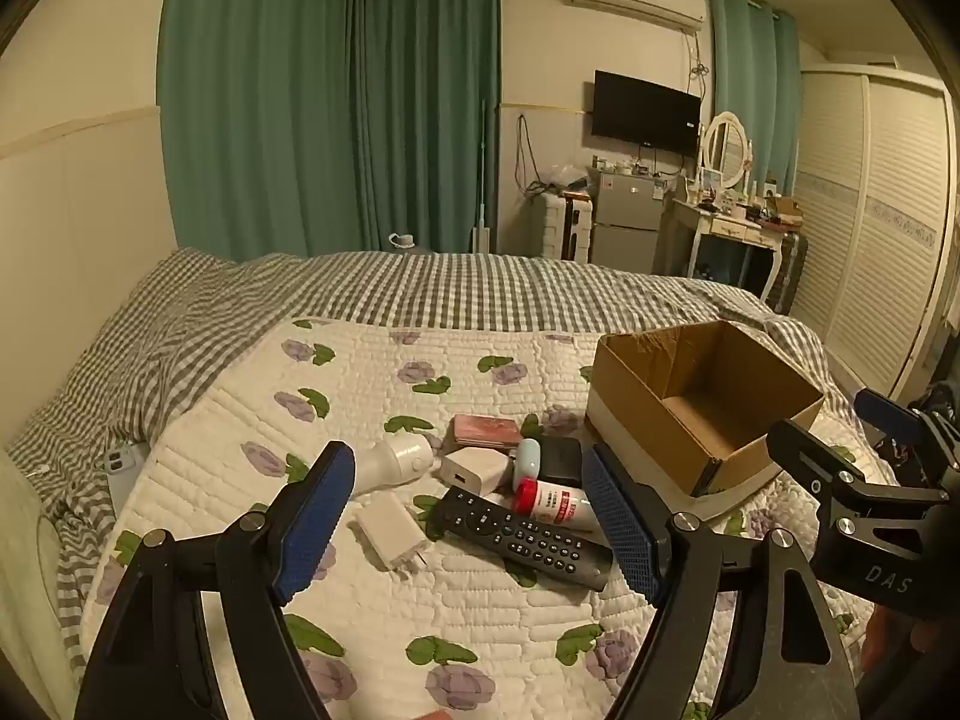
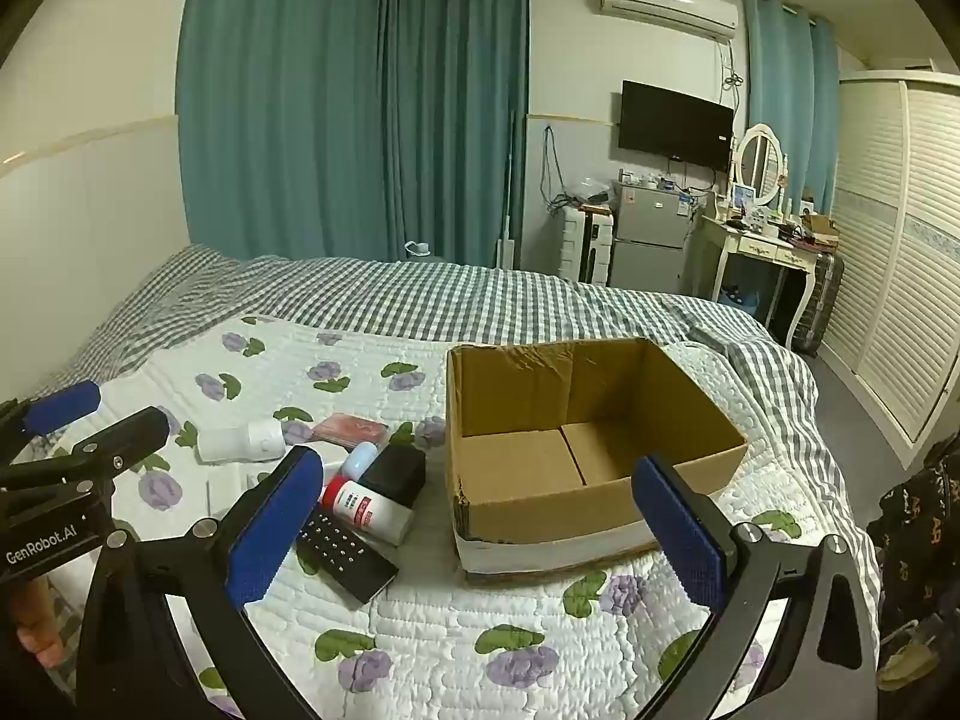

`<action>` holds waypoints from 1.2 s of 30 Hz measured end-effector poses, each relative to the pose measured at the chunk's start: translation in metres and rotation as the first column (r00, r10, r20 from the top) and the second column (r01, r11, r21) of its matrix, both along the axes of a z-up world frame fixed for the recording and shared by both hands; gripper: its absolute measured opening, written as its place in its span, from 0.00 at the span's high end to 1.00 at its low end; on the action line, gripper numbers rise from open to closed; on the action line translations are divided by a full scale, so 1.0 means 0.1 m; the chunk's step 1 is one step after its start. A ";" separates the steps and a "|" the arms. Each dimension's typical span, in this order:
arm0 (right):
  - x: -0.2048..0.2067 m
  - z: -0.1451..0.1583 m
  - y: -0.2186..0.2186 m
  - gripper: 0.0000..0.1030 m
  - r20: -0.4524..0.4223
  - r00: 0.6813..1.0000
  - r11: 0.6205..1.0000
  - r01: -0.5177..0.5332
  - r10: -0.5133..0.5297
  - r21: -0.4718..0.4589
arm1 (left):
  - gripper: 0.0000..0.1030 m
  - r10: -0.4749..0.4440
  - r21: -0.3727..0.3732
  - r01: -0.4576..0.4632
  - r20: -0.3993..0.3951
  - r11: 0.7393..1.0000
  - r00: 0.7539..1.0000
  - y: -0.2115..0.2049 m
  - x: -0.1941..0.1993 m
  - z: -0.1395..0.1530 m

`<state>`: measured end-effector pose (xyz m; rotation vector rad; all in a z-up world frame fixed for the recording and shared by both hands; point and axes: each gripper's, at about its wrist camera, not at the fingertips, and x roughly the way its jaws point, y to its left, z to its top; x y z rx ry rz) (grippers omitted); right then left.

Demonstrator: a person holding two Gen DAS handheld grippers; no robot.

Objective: Organize rigid objects

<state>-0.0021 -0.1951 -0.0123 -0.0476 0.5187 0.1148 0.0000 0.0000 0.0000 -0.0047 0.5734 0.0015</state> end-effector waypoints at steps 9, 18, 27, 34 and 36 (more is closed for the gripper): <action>-0.01 0.00 0.02 0.00 0.002 1.000 1.000 -0.007 0.007 -0.004 | 0.21 0.012 0.001 -0.012 0.002 1.000 1.000 0.00 -0.01 -0.04; 0.00 0.01 0.04 0.00 -0.010 1.000 1.000 -0.016 0.016 -0.003 | 0.21 0.028 -0.009 -0.028 -0.011 1.000 1.000 0.06 0.01 -0.03; 0.00 -0.02 0.04 0.00 -0.013 1.000 1.000 -0.020 0.020 0.000 | 0.21 0.033 -0.007 -0.033 -0.013 0.999 0.999 0.08 0.01 -0.03; 0.01 -0.02 0.05 0.00 -0.017 1.000 1.000 -0.019 0.019 0.000 | 0.21 0.038 -0.006 -0.038 -0.021 0.999 0.999 0.09 0.02 -0.05; 0.01 -0.03 0.05 0.00 -0.020 1.000 1.000 -0.017 0.017 0.001 | 0.21 0.037 -0.004 -0.038 -0.021 0.999 0.999 0.09 0.02 -0.05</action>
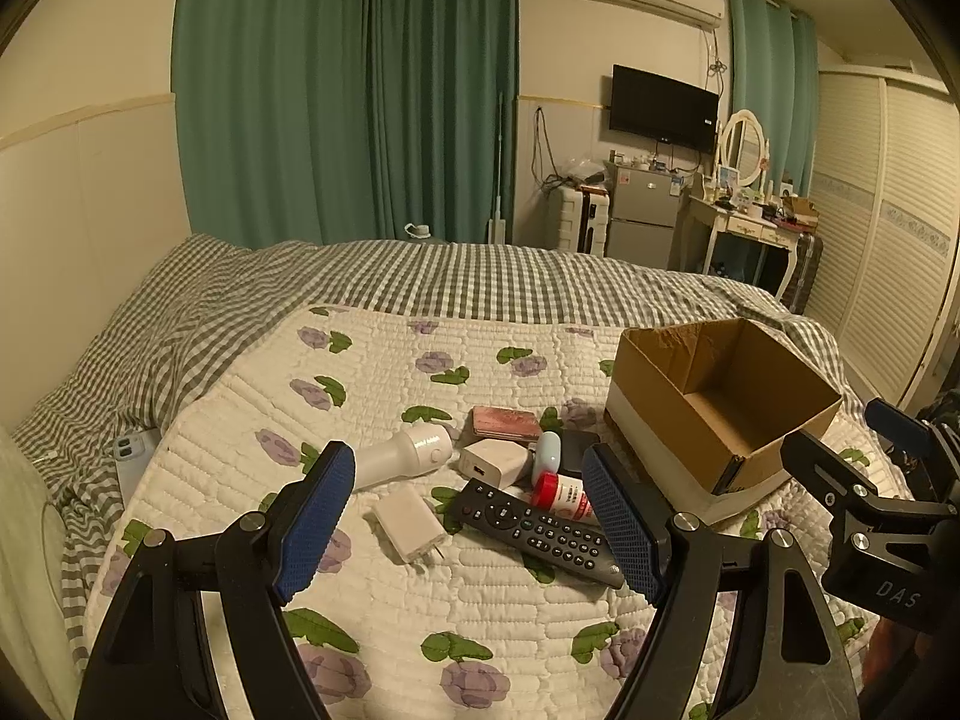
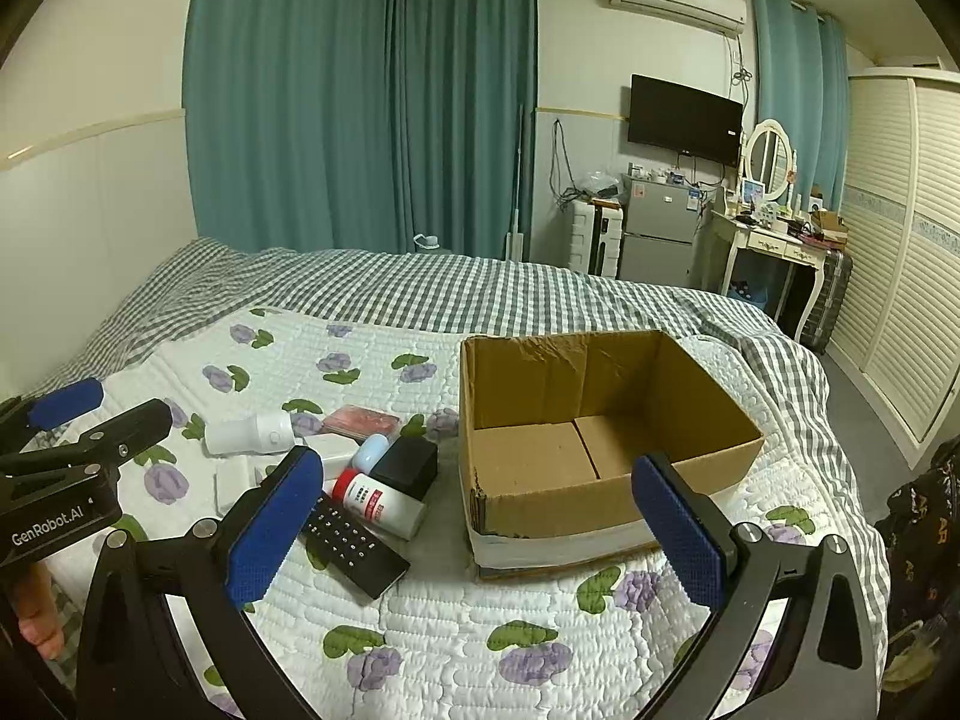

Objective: Organize rigid objects

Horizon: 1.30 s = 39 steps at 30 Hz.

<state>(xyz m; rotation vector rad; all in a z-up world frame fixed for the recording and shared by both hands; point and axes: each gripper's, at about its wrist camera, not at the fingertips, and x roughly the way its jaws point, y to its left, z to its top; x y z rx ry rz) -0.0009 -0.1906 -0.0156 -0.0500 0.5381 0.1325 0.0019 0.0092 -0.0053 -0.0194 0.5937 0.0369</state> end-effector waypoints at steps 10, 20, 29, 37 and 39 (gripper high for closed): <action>0.00 -0.02 -0.01 0.00 -0.003 1.000 1.000 0.000 0.000 0.003 | 0.21 0.003 0.002 -0.003 -0.003 1.000 1.000 0.01 0.02 0.01; 0.00 -0.03 0.00 0.00 -0.003 1.000 1.000 0.000 0.000 0.003 | 0.21 0.003 0.004 -0.003 -0.002 1.000 1.000 0.01 0.01 0.00; -0.01 -0.06 0.00 0.00 -0.006 1.000 1.000 0.000 0.000 0.005 | 0.21 0.003 0.005 -0.003 -0.002 1.000 1.000 0.02 0.02 0.00; -0.01 -0.07 0.00 0.00 -0.008 1.000 1.000 0.000 0.000 0.005 | 0.21 0.004 0.006 -0.004 -0.004 1.000 1.000 0.03 0.02 0.00; -0.01 -0.07 0.00 0.00 -0.008 1.000 1.000 0.000 0.000 0.004 | 0.21 0.005 0.006 -0.005 -0.004 1.000 1.000 0.02 0.01 0.00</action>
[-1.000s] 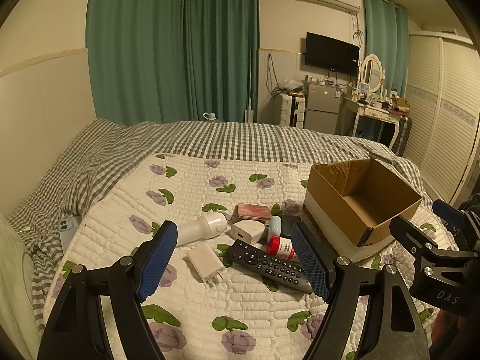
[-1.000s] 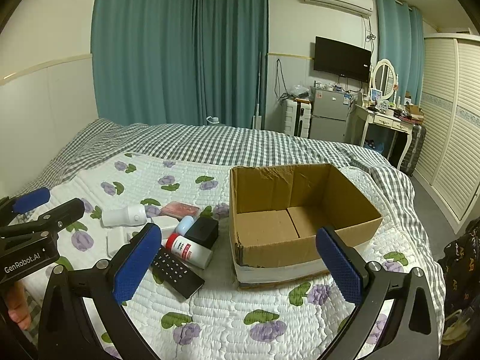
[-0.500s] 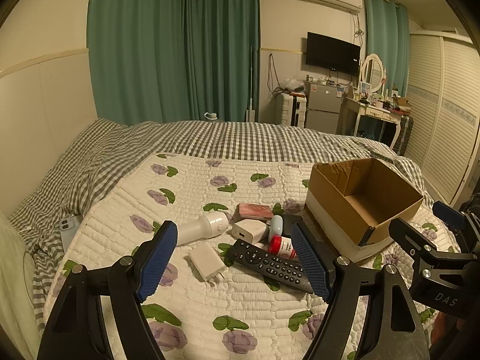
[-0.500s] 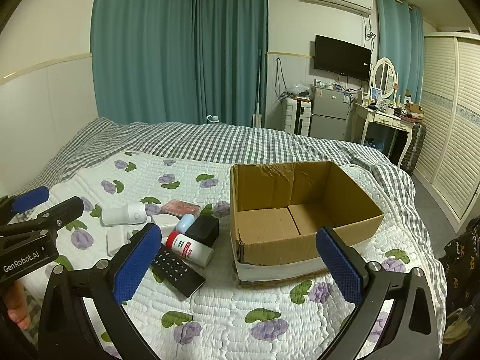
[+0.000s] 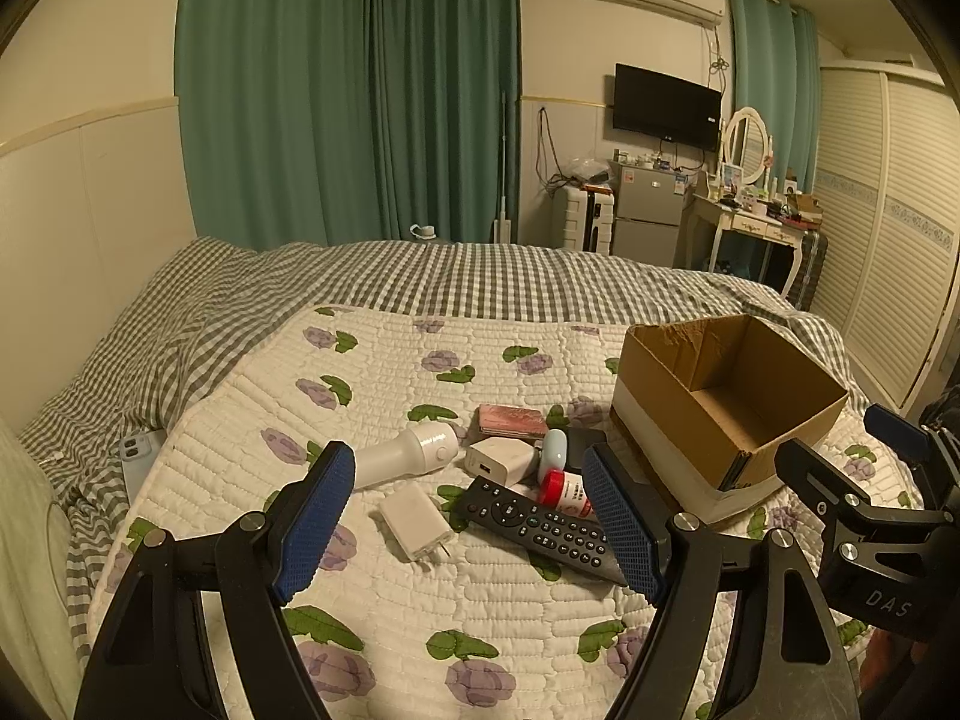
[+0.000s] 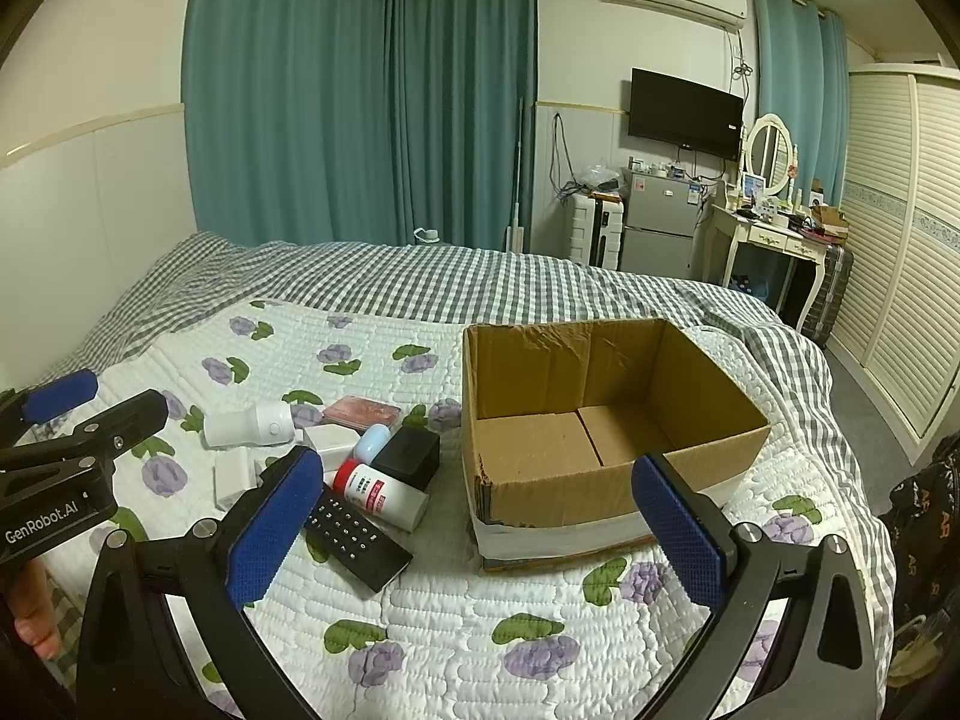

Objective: Organize rigid objects

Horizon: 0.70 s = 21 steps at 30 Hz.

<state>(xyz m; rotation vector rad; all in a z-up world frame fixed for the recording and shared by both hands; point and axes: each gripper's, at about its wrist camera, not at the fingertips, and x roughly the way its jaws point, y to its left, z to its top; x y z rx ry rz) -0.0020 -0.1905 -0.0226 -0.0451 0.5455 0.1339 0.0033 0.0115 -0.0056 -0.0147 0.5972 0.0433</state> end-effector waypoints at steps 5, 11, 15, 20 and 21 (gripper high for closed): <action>0.00 0.00 0.00 0.00 -0.001 1.000 1.000 -0.001 0.001 0.002 | 0.21 -0.001 -0.002 0.001 -0.001 1.000 1.000 0.02 0.00 -0.01; -0.02 -0.07 0.02 0.00 -0.006 1.000 1.000 -0.015 0.015 0.002 | 0.21 -0.011 0.000 0.011 0.009 1.000 1.000 0.04 -0.02 -0.03; -0.03 -0.05 0.03 0.00 -0.007 1.000 1.000 -0.019 0.019 0.001 | 0.21 -0.013 0.002 0.013 0.015 1.000 1.000 0.02 -0.04 -0.01; -0.02 -0.01 0.05 0.00 -0.008 0.999 0.999 -0.031 0.031 0.011 | 0.21 0.005 0.017 -0.005 0.018 1.000 1.000 0.05 -0.07 0.01; -0.02 -0.01 0.06 0.00 -0.008 0.999 0.999 -0.035 0.035 0.013 | 0.21 0.012 0.019 -0.012 0.018 1.000 1.000 0.05 -0.07 0.03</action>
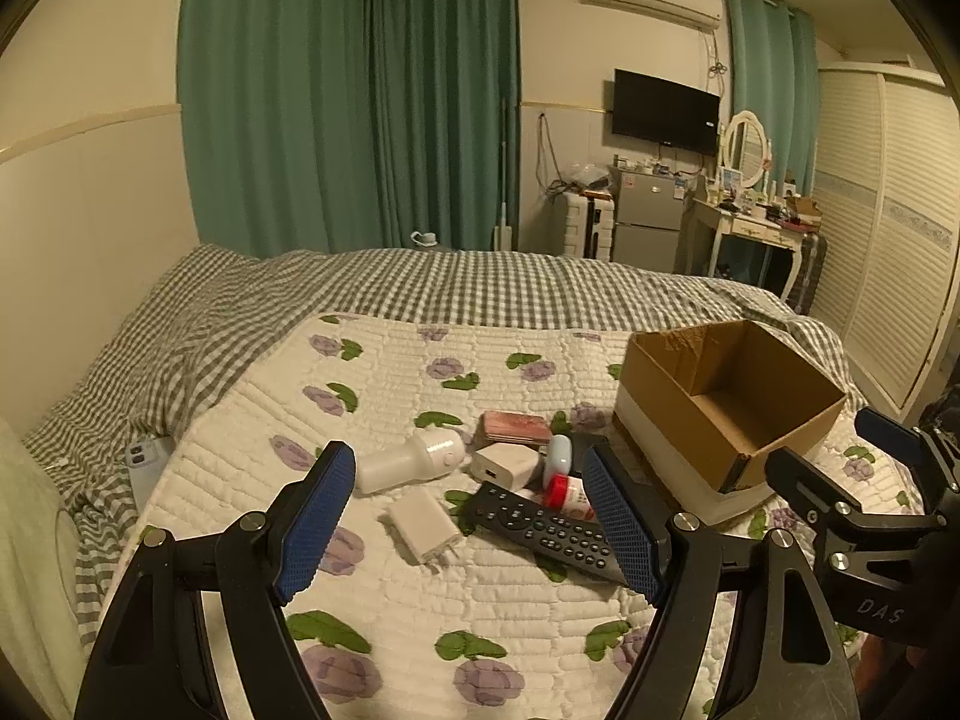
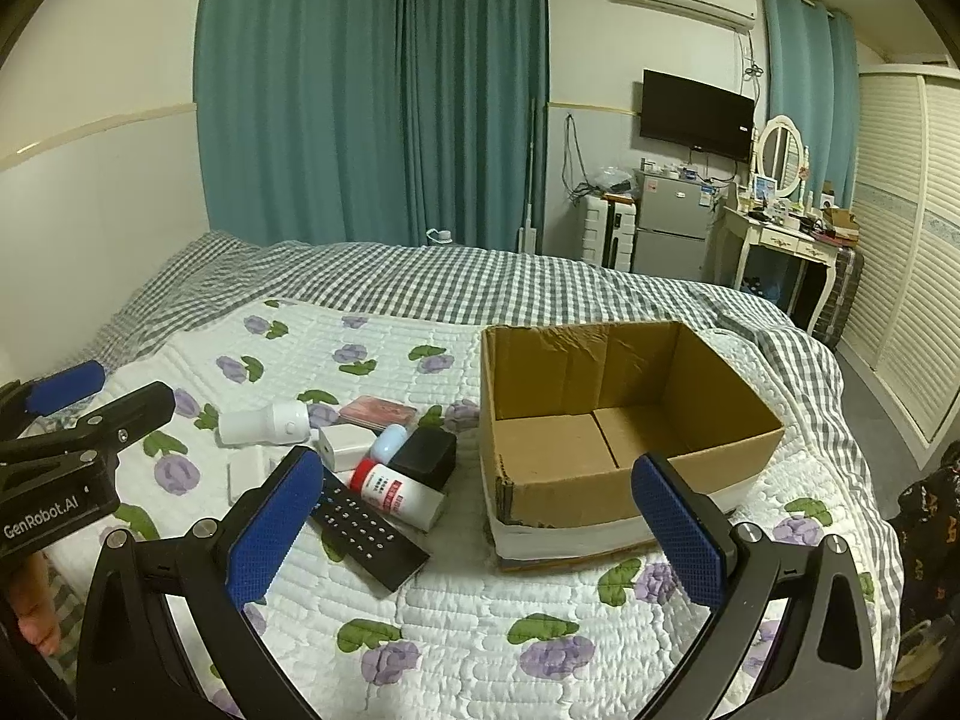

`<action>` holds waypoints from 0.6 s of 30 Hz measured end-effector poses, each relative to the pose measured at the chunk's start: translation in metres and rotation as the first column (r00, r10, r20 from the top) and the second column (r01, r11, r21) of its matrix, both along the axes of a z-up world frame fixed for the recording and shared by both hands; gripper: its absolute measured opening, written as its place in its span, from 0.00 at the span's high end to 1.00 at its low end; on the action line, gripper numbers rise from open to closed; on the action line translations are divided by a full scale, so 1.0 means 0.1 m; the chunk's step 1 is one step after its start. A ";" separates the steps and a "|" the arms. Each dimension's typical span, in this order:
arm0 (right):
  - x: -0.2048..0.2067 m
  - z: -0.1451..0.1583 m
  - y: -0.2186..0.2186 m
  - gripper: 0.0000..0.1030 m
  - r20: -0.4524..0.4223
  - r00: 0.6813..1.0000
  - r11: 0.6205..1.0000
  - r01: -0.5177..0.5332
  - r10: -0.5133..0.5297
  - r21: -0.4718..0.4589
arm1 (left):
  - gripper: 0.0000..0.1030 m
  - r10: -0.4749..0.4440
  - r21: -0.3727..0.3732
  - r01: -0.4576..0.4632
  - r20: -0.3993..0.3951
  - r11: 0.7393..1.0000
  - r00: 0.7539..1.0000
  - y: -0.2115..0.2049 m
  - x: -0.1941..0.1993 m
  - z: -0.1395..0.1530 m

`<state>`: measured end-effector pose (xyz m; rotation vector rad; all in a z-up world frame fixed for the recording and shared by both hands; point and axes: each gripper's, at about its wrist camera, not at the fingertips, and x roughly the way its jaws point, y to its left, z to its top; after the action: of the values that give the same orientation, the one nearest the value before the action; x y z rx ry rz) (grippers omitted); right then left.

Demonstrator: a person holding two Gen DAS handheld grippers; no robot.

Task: Organize rigid objects
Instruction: 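Grasp the black TV remote with the right gripper while the left gripper grasps the white charger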

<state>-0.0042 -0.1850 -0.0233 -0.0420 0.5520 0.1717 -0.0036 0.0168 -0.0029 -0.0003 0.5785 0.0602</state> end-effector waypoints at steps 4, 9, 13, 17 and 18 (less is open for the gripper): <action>0.04 -0.02 0.02 0.00 -0.012 1.000 1.000 -0.011 0.011 -0.001 | 0.21 0.048 0.014 -0.047 -0.019 0.999 0.999 0.13 0.06 -0.05; 0.16 -0.10 0.12 0.00 -0.061 0.996 0.998 -0.062 0.062 -0.007 | 0.23 0.087 0.023 -0.085 -0.157 0.996 0.984 0.32 0.38 -0.39; 0.29 -0.24 0.39 0.00 -0.124 0.971 0.978 -0.207 0.204 -0.013 | 0.24 0.086 0.059 -0.074 -0.241 0.996 0.967 0.32 0.55 -0.67; 0.46 -0.59 0.73 0.02 -0.238 0.906 0.932 -0.363 0.351 -0.009 | 0.24 0.108 0.075 -0.090 -0.287 0.993 0.952 0.38 0.63 -0.86; 0.52 -0.73 0.81 0.08 -0.272 0.890 0.923 -0.386 0.367 -0.017 | 0.24 0.117 0.072 -0.099 -0.299 0.992 0.947 0.41 0.65 -0.89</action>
<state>0.0482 -0.1035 -0.0959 -0.1989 0.8146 0.5443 0.0617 0.0582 -0.0921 0.0327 0.8837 0.1860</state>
